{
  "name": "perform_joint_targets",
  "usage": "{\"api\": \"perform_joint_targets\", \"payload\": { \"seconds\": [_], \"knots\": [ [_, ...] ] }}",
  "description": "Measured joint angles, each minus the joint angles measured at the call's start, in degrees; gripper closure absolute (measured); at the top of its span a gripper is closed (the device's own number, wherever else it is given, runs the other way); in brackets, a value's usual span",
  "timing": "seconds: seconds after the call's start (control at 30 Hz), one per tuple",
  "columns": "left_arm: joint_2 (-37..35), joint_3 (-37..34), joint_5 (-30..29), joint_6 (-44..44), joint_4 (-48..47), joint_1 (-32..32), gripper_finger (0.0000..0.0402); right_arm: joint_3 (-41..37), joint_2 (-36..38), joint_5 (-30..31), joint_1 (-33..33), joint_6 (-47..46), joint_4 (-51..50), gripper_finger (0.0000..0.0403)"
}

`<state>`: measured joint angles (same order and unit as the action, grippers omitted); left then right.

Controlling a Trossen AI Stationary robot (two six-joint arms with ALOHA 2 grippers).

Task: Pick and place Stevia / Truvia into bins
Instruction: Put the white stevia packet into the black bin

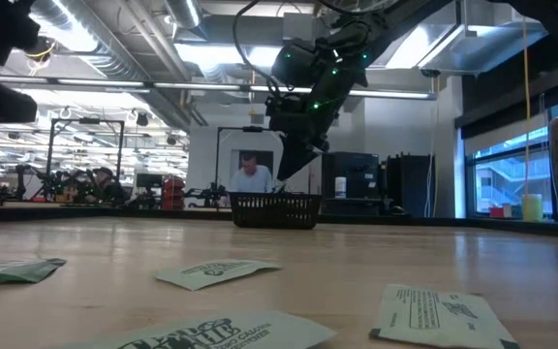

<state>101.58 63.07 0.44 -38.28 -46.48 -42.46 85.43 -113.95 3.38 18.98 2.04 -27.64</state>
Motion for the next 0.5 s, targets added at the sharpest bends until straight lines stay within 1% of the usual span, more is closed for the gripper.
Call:
{"api": "perform_joint_targets", "payload": {
  "seconds": [0.17,0.5],
  "knots": [
    [0.5,0.0,1.9,0.0,0.0,-0.2,0.0309,0.0,0.0,0.0,0.0,0.0,-0.1,0.0354],
    [0.5,0.0,2.2,0.0,0.0,-1.0,0.0313,0.0,0.0,0.0,0.0,-1.5,-0.4,0.0306]
  ]
}}
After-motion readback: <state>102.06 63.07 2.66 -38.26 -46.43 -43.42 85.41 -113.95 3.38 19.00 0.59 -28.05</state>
